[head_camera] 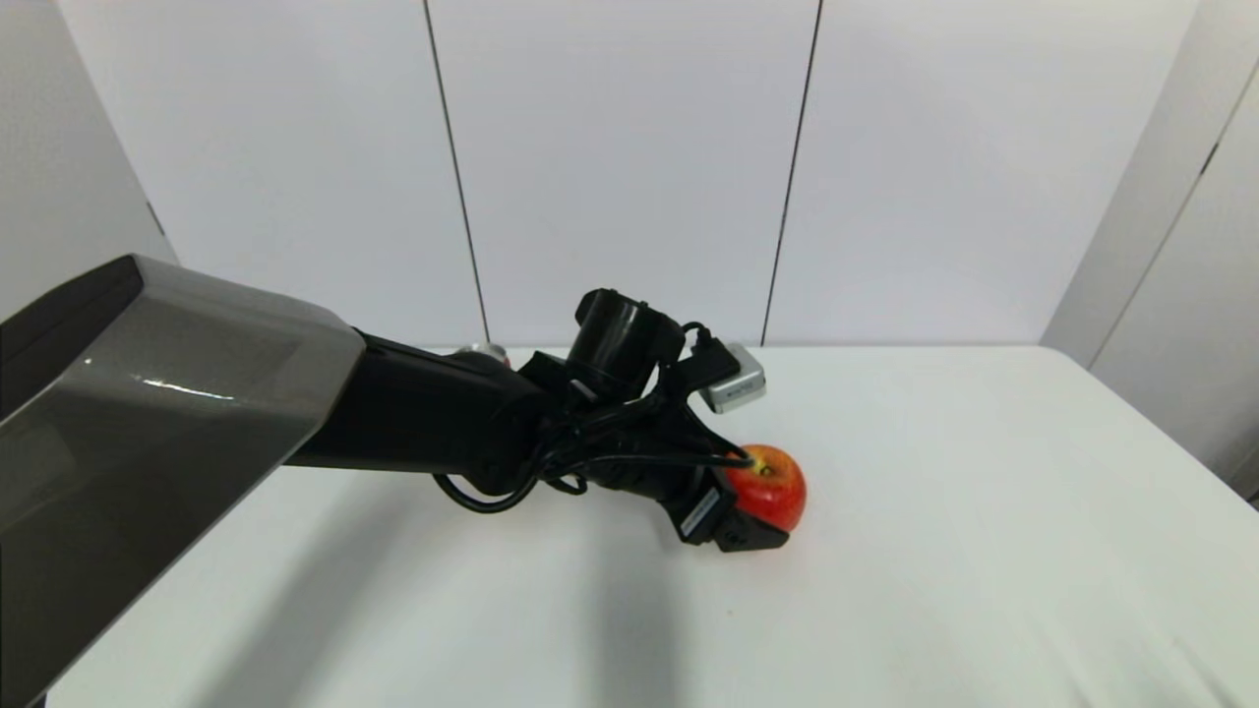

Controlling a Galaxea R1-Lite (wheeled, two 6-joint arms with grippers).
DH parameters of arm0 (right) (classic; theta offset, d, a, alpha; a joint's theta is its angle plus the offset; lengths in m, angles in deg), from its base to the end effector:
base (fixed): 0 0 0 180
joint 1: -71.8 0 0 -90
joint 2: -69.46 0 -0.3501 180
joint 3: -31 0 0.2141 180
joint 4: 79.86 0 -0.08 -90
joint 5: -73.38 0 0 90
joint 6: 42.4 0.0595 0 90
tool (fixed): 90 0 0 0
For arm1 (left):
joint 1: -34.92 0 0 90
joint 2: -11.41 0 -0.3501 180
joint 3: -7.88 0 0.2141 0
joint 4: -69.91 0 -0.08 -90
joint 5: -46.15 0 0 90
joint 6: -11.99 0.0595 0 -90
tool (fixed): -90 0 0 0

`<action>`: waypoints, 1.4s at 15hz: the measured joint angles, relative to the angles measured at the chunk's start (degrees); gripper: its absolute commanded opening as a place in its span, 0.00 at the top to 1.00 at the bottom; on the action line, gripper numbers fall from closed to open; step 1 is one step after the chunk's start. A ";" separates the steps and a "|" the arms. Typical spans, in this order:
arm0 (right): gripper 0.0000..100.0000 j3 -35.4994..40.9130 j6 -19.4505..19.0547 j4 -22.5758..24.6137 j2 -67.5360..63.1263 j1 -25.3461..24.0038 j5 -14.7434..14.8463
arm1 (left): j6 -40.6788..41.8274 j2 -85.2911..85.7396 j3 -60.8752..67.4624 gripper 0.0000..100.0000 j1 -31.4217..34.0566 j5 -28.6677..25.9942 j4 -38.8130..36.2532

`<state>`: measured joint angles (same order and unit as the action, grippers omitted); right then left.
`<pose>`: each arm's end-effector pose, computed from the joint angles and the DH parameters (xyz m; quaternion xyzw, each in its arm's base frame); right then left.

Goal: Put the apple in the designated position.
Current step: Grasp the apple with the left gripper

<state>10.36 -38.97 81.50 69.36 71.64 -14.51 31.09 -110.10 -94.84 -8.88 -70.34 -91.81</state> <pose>-0.0102 -0.0022 0.0804 0.0302 -0.0171 -0.0165 0.9993 0.3367 -0.3597 0.1492 0.1758 0.2194 -0.5904 0.7566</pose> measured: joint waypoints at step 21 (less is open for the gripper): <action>0.00 0.00 -0.02 -0.02 0.00 0.00 0.00 | -0.22 -7.22 -6.81 1.00 -1.12 2.57 0.06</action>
<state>10.36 -38.99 81.48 69.36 71.64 -14.51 30.87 -117.31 -101.65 -10.00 -67.76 -91.75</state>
